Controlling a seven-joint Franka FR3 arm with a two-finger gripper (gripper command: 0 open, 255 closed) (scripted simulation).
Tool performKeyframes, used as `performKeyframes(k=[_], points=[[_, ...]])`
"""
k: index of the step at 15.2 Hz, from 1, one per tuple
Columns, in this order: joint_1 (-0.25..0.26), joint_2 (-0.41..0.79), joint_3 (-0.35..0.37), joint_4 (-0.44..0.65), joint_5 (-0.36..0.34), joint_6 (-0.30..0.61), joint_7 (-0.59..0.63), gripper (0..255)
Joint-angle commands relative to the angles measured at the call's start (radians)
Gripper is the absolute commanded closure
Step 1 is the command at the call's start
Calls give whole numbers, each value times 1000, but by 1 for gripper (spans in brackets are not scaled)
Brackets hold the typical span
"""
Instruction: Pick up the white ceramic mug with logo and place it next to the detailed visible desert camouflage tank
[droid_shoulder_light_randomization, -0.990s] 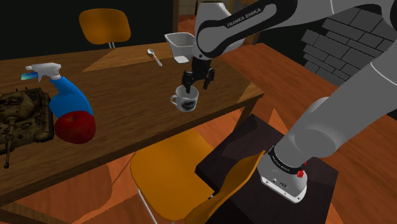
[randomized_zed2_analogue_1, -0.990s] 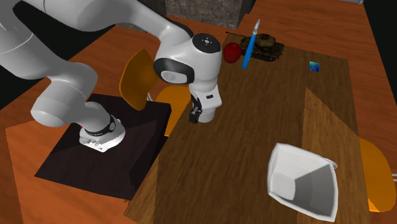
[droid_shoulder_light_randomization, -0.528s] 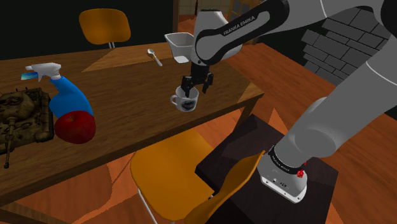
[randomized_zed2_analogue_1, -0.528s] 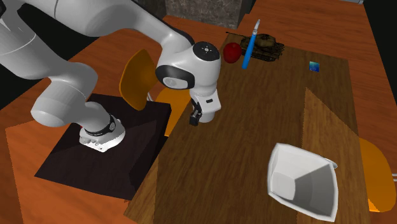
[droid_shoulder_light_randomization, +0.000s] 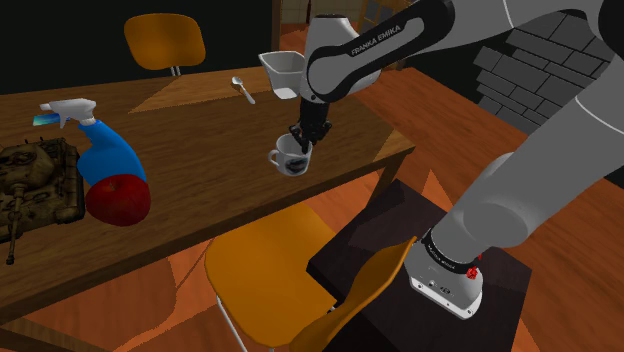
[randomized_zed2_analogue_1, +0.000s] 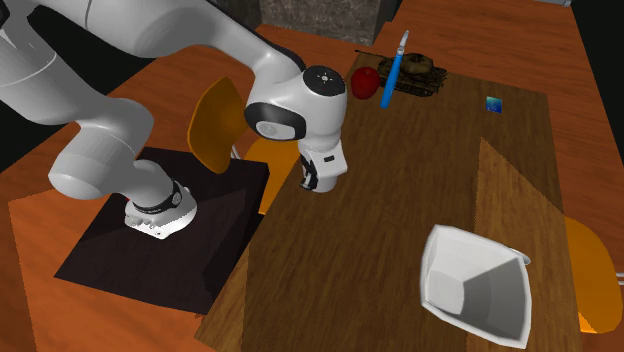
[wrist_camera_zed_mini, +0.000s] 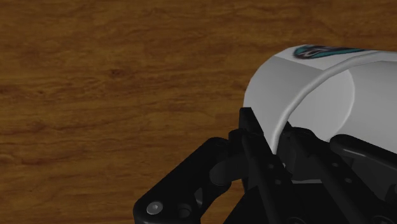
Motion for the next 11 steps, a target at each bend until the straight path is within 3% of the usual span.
performKeyframes(k=[1,6,11], points=[[0,0,0,0,0,0,0,255],[0,0,0,0,0,0,0,255],[-1,-43,-2,28,0,-72,3,255]])
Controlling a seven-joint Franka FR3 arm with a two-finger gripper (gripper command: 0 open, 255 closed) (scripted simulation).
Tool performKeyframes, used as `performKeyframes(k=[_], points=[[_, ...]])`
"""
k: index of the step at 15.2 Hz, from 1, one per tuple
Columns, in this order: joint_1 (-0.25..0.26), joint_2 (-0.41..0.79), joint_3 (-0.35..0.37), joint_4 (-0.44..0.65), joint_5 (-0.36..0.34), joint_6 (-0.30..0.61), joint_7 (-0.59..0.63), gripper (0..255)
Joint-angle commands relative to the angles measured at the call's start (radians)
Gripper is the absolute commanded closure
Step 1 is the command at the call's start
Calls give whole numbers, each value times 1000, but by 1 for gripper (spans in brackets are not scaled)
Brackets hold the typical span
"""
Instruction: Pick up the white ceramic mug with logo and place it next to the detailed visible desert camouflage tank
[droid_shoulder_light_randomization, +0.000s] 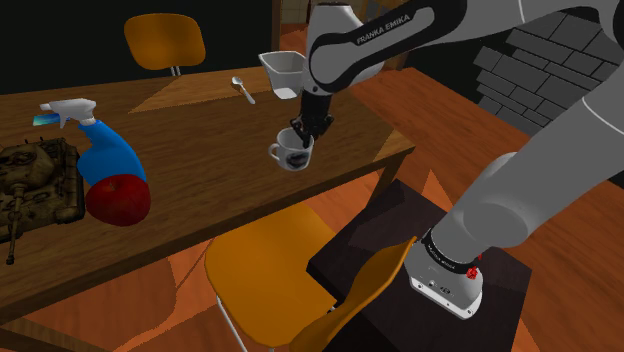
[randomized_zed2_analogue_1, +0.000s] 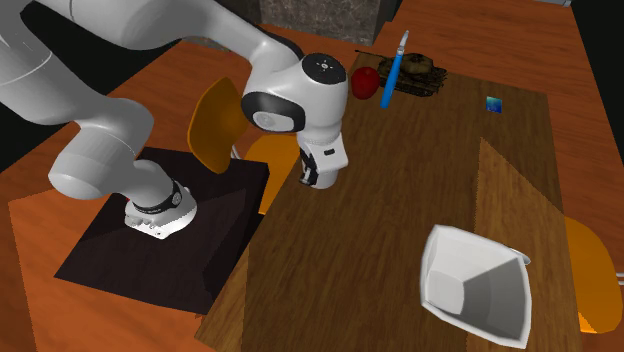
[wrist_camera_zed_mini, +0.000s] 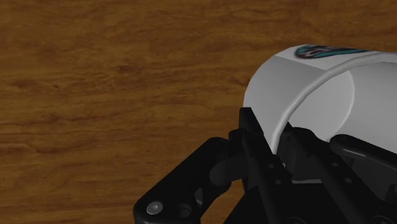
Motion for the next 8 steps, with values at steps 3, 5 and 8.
performKeyframes(k=[3,5,8], points=[[0,-28,-1,29,-1,-56,4,255],[-1,-42,-2,43,-1,-85,5,255],[-1,-61,-3,66,-2,-127,7,255]])
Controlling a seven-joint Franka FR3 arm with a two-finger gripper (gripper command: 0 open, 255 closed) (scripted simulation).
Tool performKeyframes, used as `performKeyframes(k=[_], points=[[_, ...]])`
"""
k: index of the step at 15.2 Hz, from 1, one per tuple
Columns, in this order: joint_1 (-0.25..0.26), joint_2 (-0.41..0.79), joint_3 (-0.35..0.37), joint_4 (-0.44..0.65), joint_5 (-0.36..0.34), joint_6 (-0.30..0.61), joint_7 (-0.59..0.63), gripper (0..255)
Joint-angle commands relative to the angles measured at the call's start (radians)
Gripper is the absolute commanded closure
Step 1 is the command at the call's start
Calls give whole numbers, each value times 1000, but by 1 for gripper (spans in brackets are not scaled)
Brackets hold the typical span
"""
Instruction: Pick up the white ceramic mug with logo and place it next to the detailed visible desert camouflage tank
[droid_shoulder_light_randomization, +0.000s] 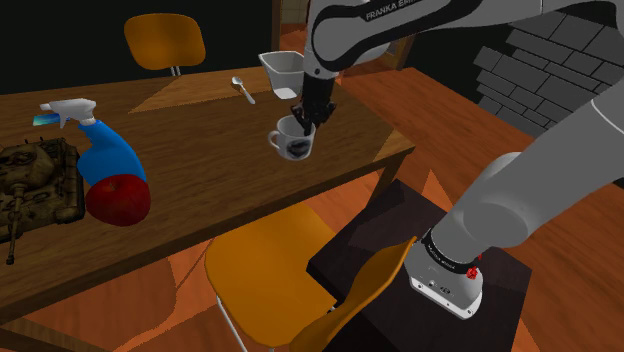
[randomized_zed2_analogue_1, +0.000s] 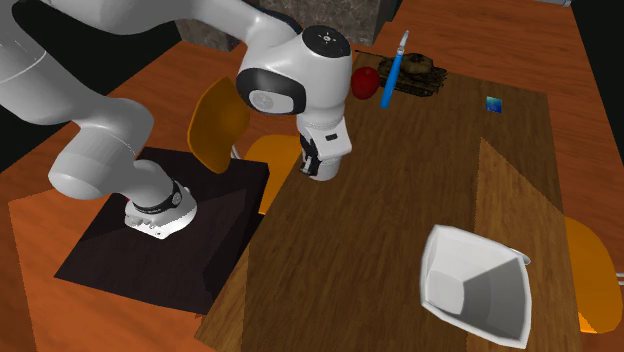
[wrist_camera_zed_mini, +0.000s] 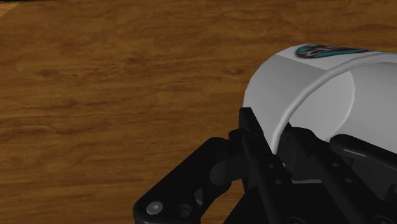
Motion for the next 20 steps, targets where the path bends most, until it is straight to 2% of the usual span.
performKeyframes(k=[1,20], points=[[0,-16,-1,15,0,-31,1,255],[-4,-86,-10,207,-7,-292,16,255]])
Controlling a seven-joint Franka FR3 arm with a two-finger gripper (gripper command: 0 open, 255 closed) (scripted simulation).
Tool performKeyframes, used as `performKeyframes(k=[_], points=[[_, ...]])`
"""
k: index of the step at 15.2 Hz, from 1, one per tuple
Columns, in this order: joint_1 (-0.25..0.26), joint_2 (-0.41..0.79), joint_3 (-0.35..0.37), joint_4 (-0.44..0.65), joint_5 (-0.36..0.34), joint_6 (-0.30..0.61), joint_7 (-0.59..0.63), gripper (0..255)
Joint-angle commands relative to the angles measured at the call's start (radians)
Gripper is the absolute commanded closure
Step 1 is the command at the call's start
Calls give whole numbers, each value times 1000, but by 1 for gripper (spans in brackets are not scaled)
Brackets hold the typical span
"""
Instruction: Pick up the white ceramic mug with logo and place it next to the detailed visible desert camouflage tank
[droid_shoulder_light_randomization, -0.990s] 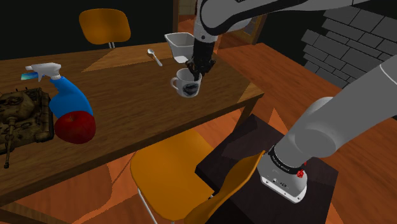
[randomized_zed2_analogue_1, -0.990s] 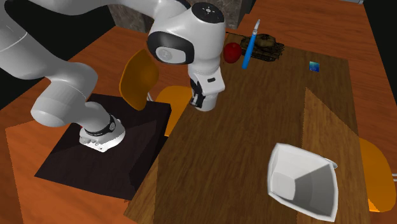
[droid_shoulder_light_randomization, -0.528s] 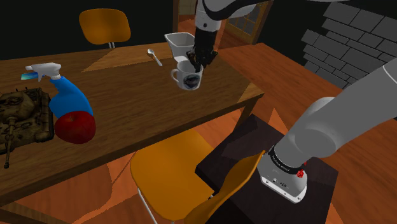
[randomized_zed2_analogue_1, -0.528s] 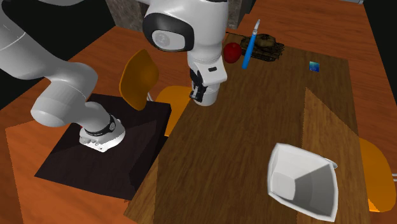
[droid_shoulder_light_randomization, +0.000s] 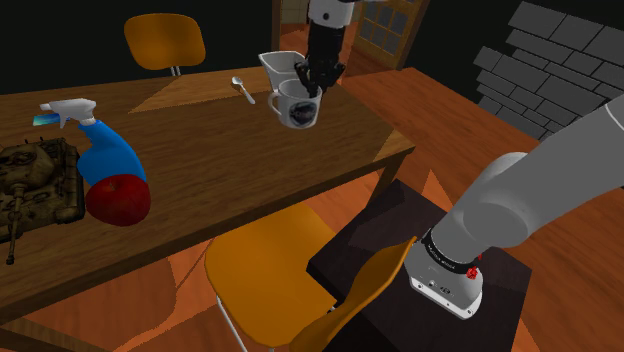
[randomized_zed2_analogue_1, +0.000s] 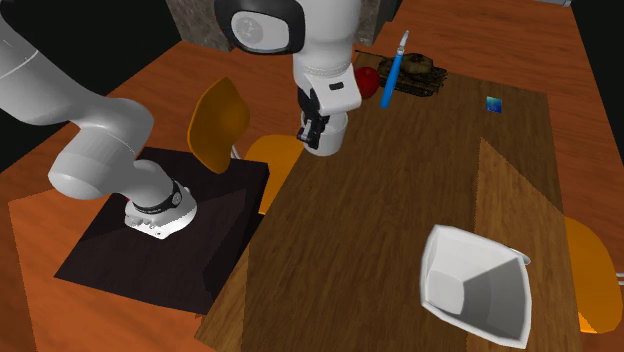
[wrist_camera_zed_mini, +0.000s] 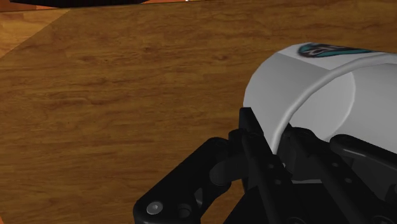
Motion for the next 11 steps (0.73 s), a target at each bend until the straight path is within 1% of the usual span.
performKeyframes(k=[1,9,11], points=[[0,-6,-1,22,-1,-28,2,255],[-2,-10,-4,120,-3,-130,8,255],[15,27,26,157,2,-126,55,255]])
